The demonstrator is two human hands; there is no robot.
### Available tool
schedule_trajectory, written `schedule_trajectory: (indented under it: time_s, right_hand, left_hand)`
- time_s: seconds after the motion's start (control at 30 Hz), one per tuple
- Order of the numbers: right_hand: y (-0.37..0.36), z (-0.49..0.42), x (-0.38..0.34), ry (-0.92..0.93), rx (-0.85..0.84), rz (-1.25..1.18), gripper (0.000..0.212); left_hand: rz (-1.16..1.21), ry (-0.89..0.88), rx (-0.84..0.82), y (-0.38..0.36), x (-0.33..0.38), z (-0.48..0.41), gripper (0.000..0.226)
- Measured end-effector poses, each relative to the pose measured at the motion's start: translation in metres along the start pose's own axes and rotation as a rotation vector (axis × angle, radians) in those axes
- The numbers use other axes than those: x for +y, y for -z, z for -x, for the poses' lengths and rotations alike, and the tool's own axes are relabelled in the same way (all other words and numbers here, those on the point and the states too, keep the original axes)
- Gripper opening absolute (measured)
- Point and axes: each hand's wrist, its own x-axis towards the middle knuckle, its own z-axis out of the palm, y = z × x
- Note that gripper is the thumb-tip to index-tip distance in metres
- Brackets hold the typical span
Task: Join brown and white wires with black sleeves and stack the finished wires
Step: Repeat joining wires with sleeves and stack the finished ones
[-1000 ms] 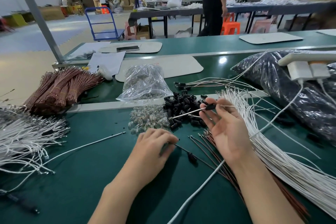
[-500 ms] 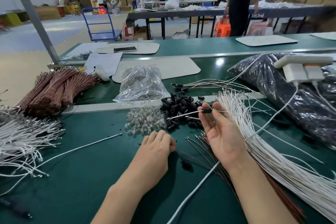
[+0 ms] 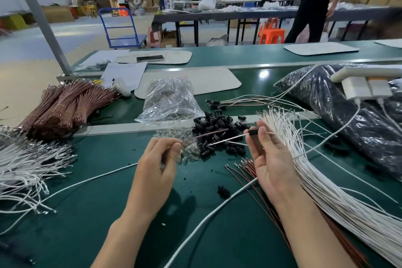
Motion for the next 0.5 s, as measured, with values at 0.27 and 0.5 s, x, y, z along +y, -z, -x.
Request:
schedule_trajectory:
  time_s: [0.27, 0.5]
  right_hand:
    - [-0.005, 0.005, 0.010, -0.055, -0.069, 0.169, 0.030]
    - [-0.008, 0.006, 0.014, -0.058, -0.091, 0.169, 0.032]
  left_hand:
    - [0.025, 0.007, -0.049, -0.008, 0.002, 0.003, 0.013]
    - [0.017, -0.005, -0.077, -0.008, 0.003, 0.005, 0.011]
